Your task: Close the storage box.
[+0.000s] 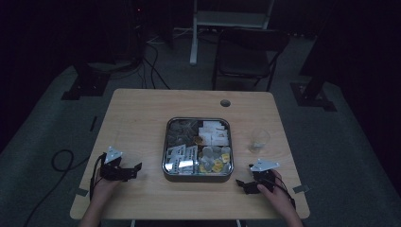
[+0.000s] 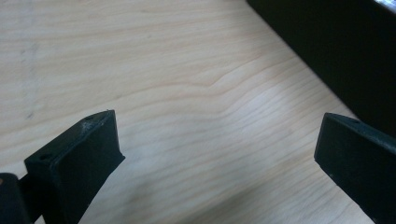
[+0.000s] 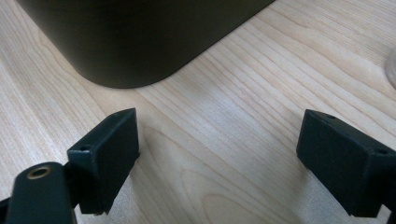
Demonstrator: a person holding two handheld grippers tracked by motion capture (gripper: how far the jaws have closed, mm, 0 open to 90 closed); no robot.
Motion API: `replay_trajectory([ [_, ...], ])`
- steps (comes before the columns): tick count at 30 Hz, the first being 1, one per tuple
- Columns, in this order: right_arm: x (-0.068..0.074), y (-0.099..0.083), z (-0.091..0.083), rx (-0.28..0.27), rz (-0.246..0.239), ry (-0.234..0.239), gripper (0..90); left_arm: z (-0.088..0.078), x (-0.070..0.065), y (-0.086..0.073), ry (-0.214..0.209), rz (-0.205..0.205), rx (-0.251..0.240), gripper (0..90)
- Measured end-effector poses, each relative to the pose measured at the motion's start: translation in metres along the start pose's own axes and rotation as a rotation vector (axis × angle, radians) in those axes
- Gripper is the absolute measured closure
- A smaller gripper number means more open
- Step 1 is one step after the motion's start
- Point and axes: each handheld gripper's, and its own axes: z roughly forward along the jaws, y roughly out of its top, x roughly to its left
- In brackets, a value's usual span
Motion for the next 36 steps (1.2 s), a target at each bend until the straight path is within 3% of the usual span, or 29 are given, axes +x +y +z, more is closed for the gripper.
replay_trajectory([
  [8, 0.000, 0.000, 0.000, 0.000, 0.000, 0.000, 12.6, -0.007, 0.003, -0.013, 0.028, -0.020, 0.022, 1.0],
  [13, 0.000, 0.000, 0.000, 0.000, 0.000, 0.000, 12.6, -0.014, 0.004, -0.020, 0.064, -0.039, 0.012, 1.1],
  [19, 0.000, 0.000, 0.000, 0.000, 0.000, 0.000, 12.6, -0.018, 0.003, -0.028, 0.114, -0.033, 0.036, 1.1],
  [30, 0.000, 0.000, 0.000, 0.000, 0.000, 0.000, 12.6, -0.022, 0.006, -0.034, 0.217, -0.071, 0.068, 1.0],
  [36, 0.000, 0.000, 0.000, 0.000, 0.000, 0.000, 12.6, -0.027, 0.010, -0.038, 0.245, -0.117, 0.065, 1.0],
])
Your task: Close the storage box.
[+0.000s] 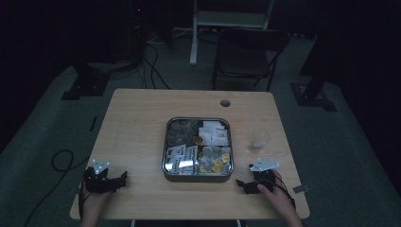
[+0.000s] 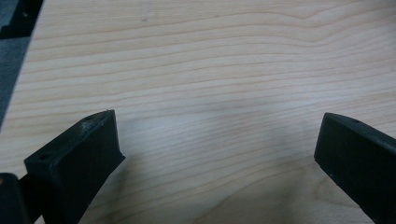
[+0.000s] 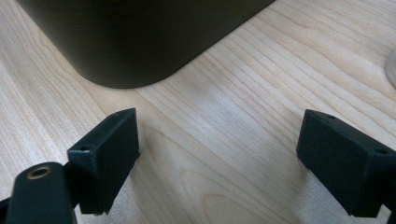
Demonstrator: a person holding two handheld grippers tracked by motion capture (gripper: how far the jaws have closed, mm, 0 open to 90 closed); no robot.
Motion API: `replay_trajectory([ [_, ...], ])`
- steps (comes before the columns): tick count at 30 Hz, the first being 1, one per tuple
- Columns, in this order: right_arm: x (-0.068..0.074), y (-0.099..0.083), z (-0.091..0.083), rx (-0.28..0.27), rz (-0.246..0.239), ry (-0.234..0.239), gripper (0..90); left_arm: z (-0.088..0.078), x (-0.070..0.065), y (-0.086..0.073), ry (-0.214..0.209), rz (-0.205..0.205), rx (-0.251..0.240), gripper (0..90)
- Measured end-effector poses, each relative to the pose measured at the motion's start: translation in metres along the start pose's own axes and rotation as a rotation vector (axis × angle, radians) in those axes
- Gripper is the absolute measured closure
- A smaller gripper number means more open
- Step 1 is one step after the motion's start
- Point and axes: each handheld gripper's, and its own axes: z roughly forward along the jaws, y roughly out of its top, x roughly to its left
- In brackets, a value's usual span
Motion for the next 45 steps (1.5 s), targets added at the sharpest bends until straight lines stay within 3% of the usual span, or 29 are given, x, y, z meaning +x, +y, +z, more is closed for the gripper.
replay_trajectory([
  [5, 0.0000, 0.0000, 0.0000, 0.000, 0.000, 0.000, 12.6, -0.0017, 0.0058, -0.0009, 0.005, -0.039, 0.006, 1.1],
  [15, 0.0000, 0.0000, 0.0000, 0.000, 0.000, 0.000, 12.7, 0.0014, 0.0067, -0.0014, 0.026, -0.044, 0.056, 1.1],
  [24, 0.0000, 0.0000, 0.0000, 0.000, 0.000, 0.000, 12.7, 0.0011, 0.0067, -0.0019, 0.083, -0.080, 0.062, 1.0],
  [45, 0.0001, 0.0000, 0.0000, 0.000, 0.000, 0.000, 12.6, 0.0016, 0.0079, -0.0017, 0.084, -0.086, 0.065, 1.0],
])
